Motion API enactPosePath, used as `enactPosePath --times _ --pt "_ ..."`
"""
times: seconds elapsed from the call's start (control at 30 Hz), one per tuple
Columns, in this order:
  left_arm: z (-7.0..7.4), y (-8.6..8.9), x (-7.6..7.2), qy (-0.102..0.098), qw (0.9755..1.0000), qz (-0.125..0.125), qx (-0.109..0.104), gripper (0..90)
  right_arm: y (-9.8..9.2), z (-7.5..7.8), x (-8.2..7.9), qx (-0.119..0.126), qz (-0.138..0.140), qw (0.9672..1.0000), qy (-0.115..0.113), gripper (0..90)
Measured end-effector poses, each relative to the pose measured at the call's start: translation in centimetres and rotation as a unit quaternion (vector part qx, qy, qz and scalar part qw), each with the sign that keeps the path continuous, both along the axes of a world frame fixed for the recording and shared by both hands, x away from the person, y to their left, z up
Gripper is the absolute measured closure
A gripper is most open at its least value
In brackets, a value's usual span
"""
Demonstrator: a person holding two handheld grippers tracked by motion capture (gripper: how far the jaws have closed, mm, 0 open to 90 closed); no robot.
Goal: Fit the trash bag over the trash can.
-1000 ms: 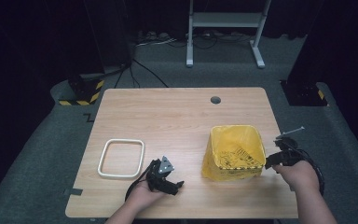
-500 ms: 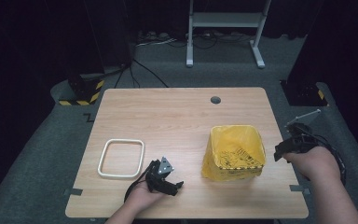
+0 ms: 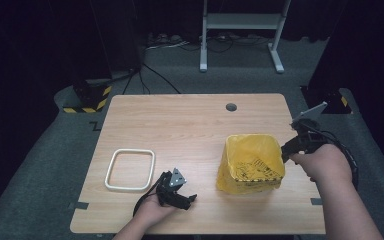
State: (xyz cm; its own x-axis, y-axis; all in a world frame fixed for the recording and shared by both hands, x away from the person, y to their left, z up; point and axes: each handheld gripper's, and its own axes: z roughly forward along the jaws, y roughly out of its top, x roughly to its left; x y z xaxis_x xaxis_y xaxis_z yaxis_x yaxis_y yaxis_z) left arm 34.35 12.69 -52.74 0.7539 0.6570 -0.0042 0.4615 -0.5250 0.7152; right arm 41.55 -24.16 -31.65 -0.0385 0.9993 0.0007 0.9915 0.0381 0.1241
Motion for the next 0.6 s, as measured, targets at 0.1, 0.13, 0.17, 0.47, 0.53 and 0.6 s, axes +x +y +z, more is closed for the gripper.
enactPosePath --times 0.1,0.13,0.17,0.47,0.53,0.6 --pt "0.0 0.0 0.0 0.000 1.0000 0.000 0.000 6.1 1.5 0.2 0.2 0.000 0.013 0.9999 0.001 37.8" --pt "0.0 0.0 0.0 0.000 1.0000 0.000 0.000 6.2 2.1 0.3 0.2 -0.001 0.018 0.9998 0.001 38.3" --pt "0.0 0.0 0.0 0.000 1.0000 0.000 -0.001 6.1 2.5 0.3 0.3 -0.002 0.022 0.9998 -0.001 38.7" --pt "0.0 0.0 0.0 0.000 1.0000 -0.001 0.000 6.2 7.3 -0.5 0.4 0.005 0.078 0.9969 0.009 39.9" --pt "0.0 0.0 0.0 0.000 1.0000 0.000 -0.001 6.2 8.1 -0.8 0.4 0.004 0.088 0.9961 0.010 39.9" --pt "0.0 0.0 0.0 0.000 1.0000 -0.001 0.000 6.2 8.9 -1.1 0.5 0.005 0.096 0.9952 0.014 39.9"
